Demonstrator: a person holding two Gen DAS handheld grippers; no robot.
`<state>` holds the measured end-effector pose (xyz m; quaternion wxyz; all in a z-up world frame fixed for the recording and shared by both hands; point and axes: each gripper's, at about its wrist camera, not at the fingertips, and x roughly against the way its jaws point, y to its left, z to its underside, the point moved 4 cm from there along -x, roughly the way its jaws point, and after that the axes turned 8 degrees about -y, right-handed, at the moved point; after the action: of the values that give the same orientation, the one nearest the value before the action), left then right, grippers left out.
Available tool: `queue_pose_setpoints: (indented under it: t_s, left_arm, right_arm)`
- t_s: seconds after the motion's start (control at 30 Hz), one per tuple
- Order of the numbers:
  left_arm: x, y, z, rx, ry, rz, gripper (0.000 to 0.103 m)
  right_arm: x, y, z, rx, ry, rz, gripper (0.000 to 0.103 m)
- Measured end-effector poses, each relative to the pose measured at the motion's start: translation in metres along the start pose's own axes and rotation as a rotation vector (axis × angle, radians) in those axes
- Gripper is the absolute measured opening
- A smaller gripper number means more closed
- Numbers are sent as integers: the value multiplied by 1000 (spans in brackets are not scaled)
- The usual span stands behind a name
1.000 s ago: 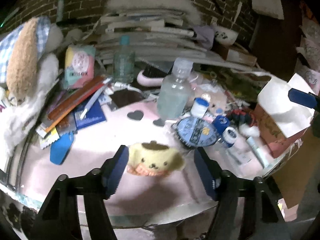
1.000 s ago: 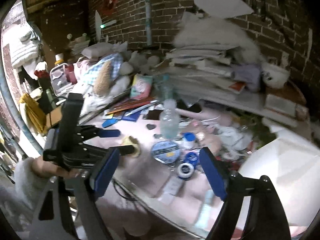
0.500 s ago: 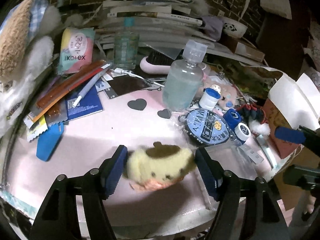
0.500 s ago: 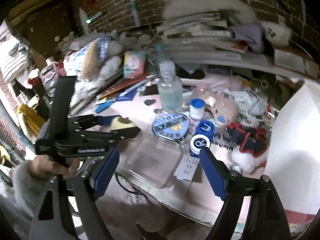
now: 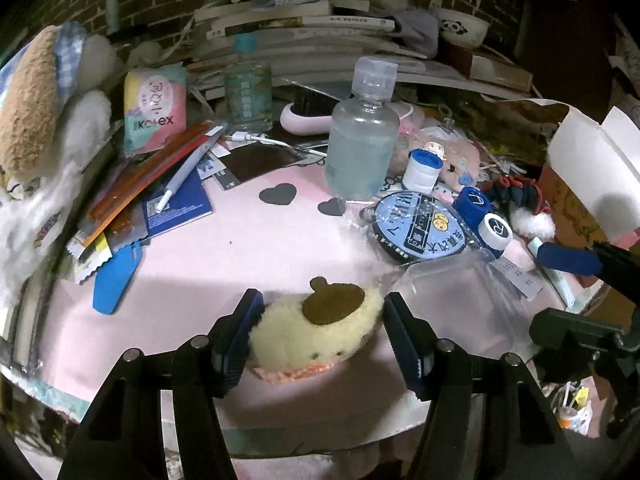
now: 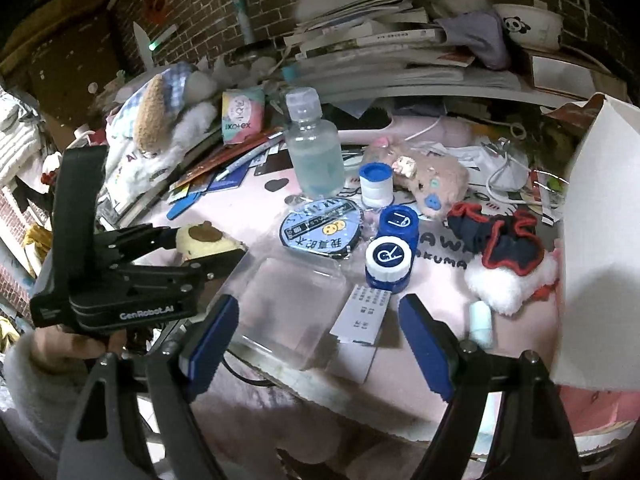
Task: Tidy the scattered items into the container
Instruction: 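Reach the left tool to the yellow pudding-dog plush and grasp it, then carry the yellow plush into the white box and open the left tool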
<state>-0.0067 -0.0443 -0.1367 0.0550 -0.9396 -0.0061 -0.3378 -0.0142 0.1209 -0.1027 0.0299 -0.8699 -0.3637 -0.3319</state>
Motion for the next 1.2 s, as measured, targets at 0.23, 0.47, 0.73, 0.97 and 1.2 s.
queue_pose_setpoints:
  t_s: [0.23,0.47,0.73,0.97,1.2]
  left_arm:
    - [6,7,-5,59,3,31,29]
    - [4,7,-29,65,-31,35,28]
    - [23,-22,-81,-3,-117,92,28]
    - [36,-86,-130,-68,-162,314,28]
    - [35,-172,-165,-204,-95,493,28]
  right_arm:
    - [0,1,0,-2,-10,1,80]
    - [2,-1,-1,-2,-29,20,80]
    - [4,-8,-3,-10,-57,55,80]
    - [8,-18,-2,-22,-104,109,80]
    - [11,-26,8,-48,-88,118,80]
